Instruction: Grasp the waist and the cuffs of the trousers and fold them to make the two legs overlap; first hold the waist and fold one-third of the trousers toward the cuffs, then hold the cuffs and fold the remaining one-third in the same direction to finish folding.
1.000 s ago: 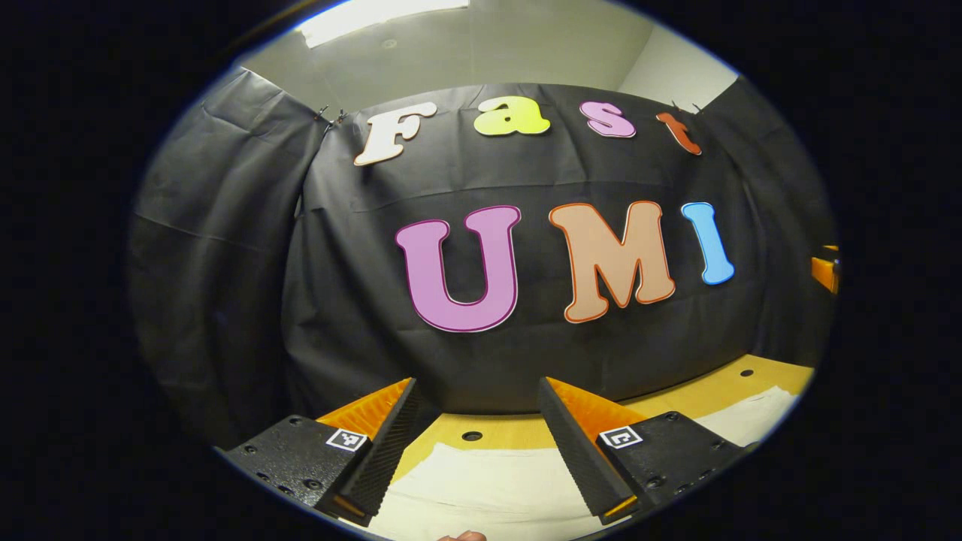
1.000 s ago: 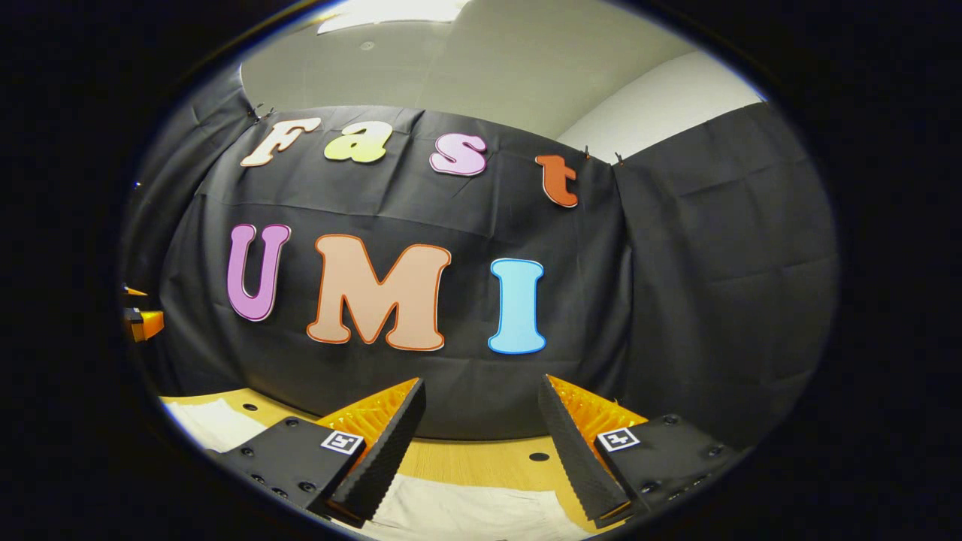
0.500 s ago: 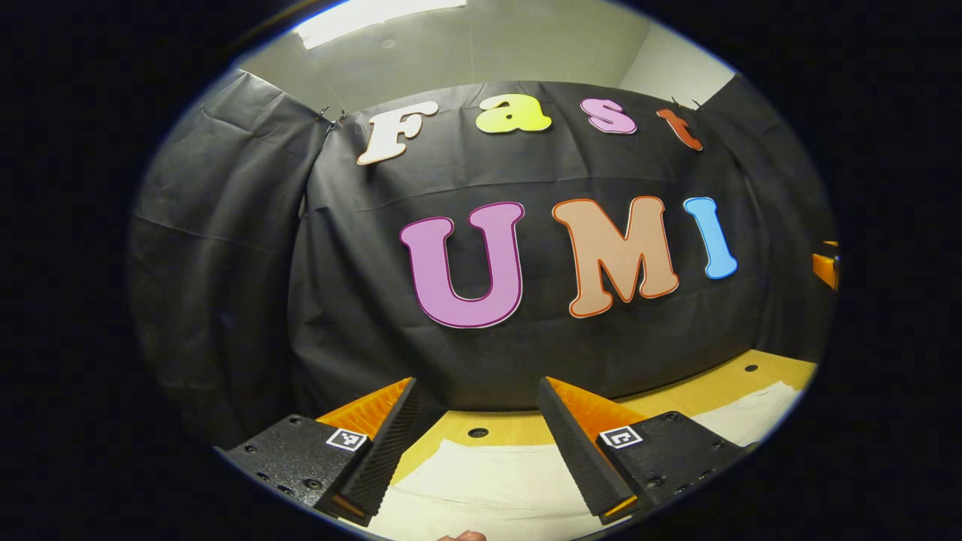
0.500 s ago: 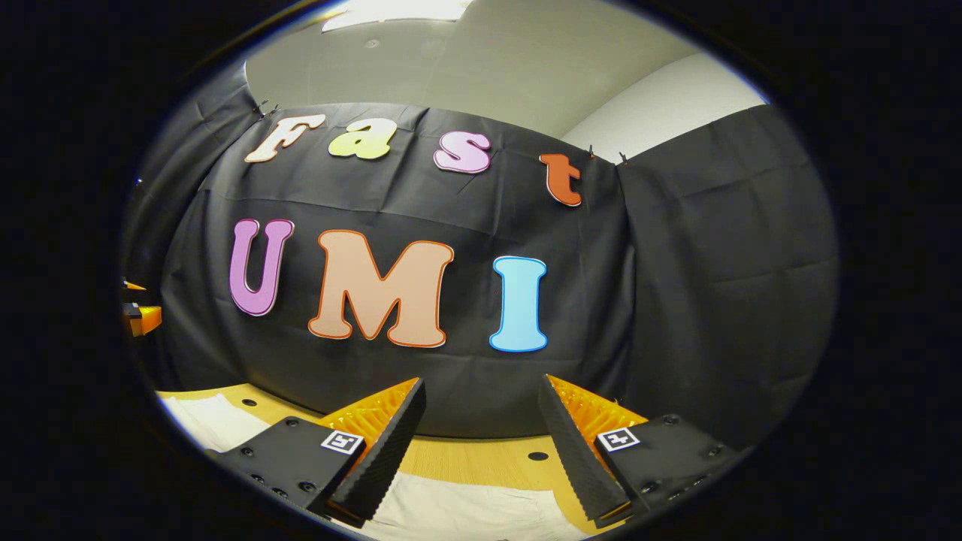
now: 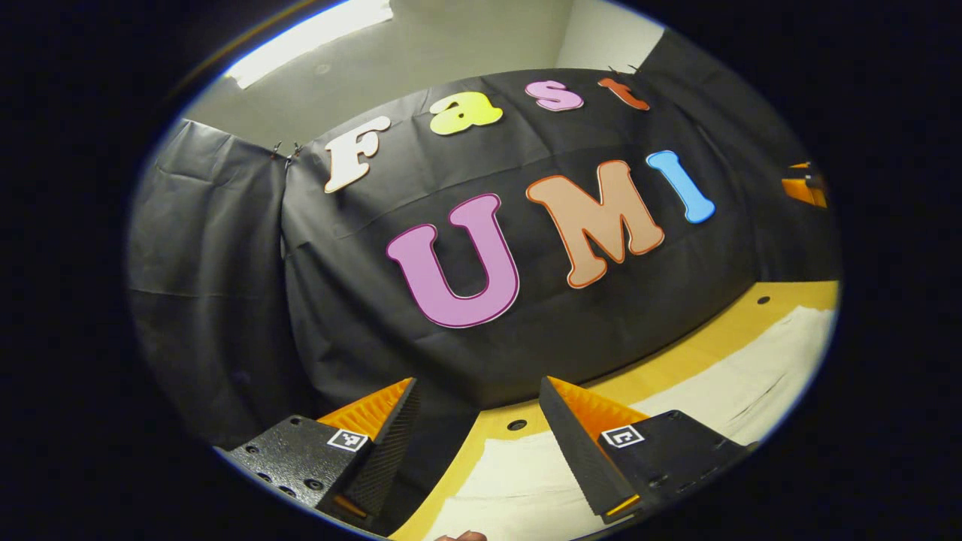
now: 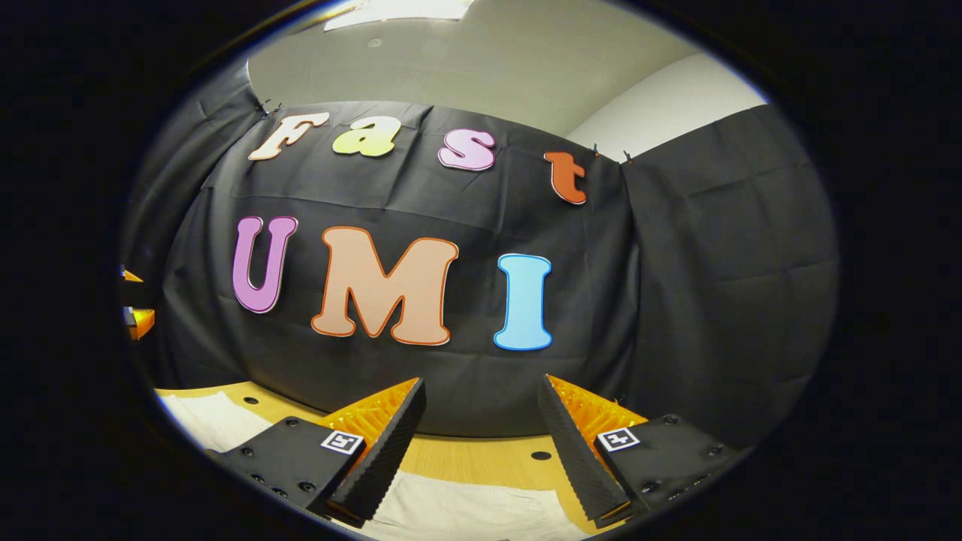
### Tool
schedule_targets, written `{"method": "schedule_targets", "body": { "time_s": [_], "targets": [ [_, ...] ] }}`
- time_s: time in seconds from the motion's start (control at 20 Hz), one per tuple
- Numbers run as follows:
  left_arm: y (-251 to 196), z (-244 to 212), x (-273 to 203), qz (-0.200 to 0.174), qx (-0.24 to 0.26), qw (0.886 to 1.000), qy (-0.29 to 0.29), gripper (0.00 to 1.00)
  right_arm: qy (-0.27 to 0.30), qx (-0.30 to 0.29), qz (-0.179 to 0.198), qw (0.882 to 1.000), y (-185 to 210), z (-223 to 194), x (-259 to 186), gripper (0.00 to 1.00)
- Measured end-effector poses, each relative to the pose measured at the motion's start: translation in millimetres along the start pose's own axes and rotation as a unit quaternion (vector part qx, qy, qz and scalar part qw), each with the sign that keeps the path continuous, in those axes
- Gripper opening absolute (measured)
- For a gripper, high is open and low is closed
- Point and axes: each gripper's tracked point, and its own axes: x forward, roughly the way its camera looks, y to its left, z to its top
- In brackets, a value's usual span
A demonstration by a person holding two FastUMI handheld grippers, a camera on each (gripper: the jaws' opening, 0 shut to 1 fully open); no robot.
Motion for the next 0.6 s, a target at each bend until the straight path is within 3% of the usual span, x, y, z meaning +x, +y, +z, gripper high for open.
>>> {"method": "schedule_targets", "body": {
  "time_s": [0.25, 0.6],
  "targets": [
    [-3, -38, -15, -0.043, 0.109, 0.993, 0.034, 0.96, 0.003, 0.0, 0.007, 1.0, 2, -6, 0, 0.96],
    [-29, -111, -51, -0.126, 0.21, 0.965, 0.094, 0.96, 0.022, 0.014, 0.002, 1.0, -1, -28, -2, 0.97]
  ]
}}
